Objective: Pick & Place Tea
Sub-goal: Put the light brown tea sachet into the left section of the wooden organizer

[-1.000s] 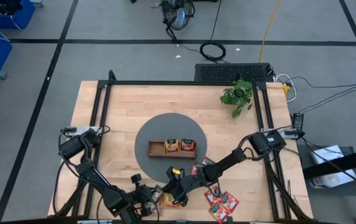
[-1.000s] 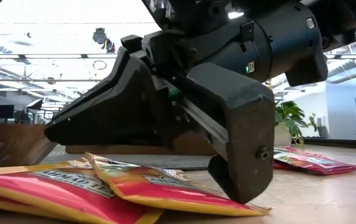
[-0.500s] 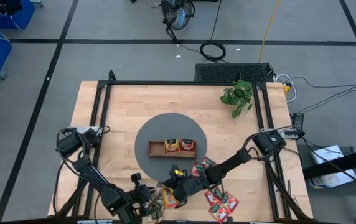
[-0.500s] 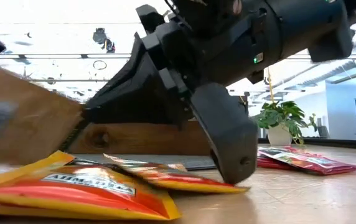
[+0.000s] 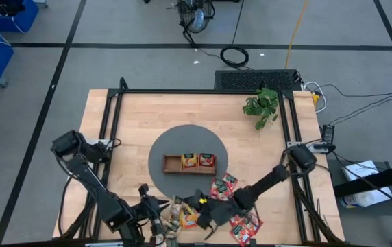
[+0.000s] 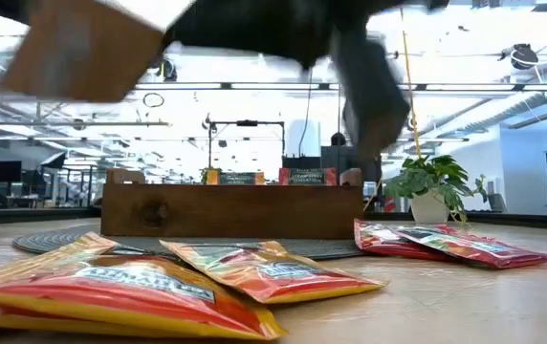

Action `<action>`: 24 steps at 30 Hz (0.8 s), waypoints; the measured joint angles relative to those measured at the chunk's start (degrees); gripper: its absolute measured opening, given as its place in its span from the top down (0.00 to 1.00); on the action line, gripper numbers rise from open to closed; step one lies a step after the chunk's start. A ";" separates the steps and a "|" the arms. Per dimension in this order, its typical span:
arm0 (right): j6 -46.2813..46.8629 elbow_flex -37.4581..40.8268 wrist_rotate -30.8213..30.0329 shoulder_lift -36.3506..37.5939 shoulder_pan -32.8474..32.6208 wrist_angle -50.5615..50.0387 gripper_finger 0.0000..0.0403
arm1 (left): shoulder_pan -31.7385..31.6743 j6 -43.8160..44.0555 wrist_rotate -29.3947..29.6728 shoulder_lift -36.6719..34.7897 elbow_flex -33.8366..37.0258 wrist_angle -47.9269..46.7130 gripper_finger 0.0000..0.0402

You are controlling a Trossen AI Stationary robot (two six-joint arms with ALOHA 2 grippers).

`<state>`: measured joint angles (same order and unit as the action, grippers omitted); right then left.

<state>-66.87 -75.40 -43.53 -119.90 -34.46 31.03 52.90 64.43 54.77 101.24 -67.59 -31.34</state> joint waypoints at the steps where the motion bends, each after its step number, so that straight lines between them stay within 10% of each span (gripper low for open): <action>1: -2.24 -0.04 -1.40 0.77 -0.68 0.53 1.00 | 0.14 0.08 1.17 -0.27 0.00 0.25 0.88; 17: -28.02 -0.09 -15.97 10.42 -11.78 0.97 1.00 | -0.66 -10.47 14.39 -10.88 0.00 7.17 0.88; 24: -31.52 -0.08 -21.55 11.39 -16.29 2.52 1.00 | -7.94 -34.25 -10.26 -10.52 0.00 29.77 0.73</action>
<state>-98.39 -75.48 -65.08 -108.51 -50.75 33.55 44.96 30.18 44.52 90.72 -67.59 -1.57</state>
